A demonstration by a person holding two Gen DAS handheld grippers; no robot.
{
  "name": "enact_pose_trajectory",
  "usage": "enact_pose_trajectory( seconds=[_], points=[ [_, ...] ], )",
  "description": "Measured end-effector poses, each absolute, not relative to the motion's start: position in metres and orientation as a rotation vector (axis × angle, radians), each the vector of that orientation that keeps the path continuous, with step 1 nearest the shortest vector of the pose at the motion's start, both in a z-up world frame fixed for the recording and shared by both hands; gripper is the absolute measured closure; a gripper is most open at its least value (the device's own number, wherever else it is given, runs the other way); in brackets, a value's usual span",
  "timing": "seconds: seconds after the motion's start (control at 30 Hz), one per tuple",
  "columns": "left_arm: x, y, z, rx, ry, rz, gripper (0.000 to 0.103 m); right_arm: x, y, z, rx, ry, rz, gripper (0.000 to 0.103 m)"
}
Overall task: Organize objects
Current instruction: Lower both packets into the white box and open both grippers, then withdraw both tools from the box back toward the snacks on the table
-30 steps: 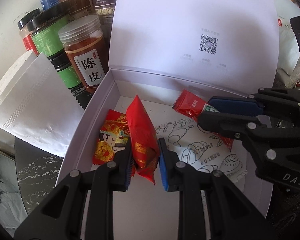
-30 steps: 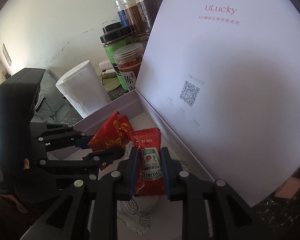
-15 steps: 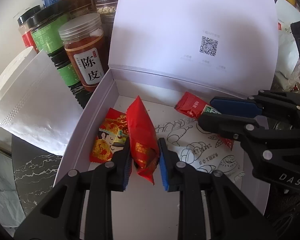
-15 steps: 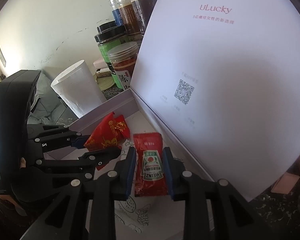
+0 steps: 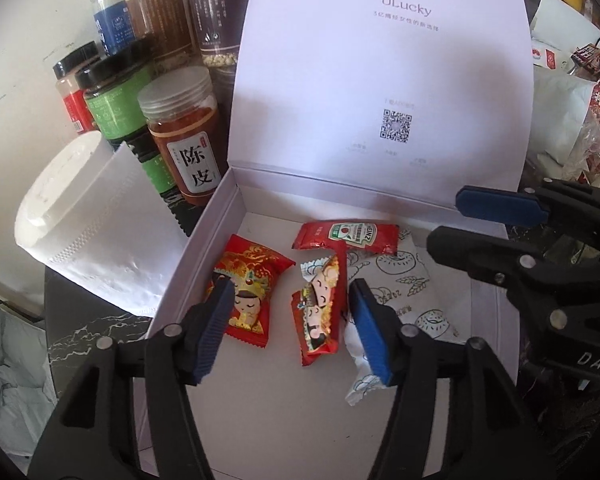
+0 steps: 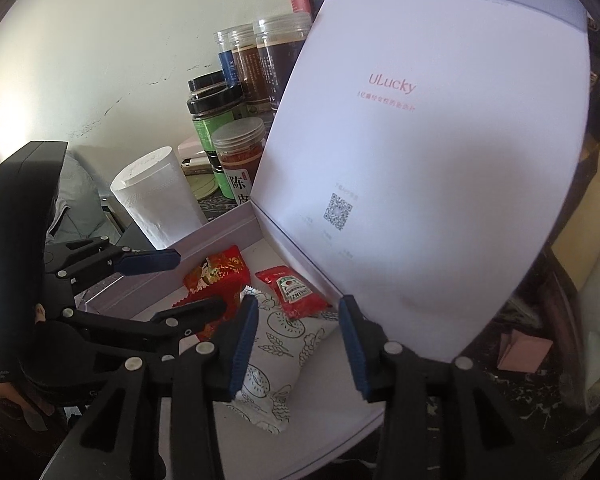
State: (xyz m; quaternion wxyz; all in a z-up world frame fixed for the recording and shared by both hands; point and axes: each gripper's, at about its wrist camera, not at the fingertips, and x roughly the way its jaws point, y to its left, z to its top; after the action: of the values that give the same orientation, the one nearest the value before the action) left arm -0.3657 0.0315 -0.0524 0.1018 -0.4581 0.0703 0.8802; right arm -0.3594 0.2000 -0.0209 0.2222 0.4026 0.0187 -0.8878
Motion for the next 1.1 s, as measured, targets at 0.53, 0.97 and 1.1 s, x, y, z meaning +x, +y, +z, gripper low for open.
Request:
enact_pose_trajectory(
  seconds=[0.53,0.97,1.1],
  points=[
    [-0.326,0.040,0.019,-1.236,0.175,2.697,0.037,-0.316,0.208,0.033,0.990,0.057,-2.539,0.055],
    [-0.275,0.043,0.062,-1.146,0.160,2.739,0.035,-0.277,0.209,0.074,0.911,0.081,-2.583,0.052],
    [-0.264,0.042,0.073,-1.113,0.161,2.762,0.032,-0.265,0.209,0.085,0.889,0.090,-2.590,0.051]
  ],
)
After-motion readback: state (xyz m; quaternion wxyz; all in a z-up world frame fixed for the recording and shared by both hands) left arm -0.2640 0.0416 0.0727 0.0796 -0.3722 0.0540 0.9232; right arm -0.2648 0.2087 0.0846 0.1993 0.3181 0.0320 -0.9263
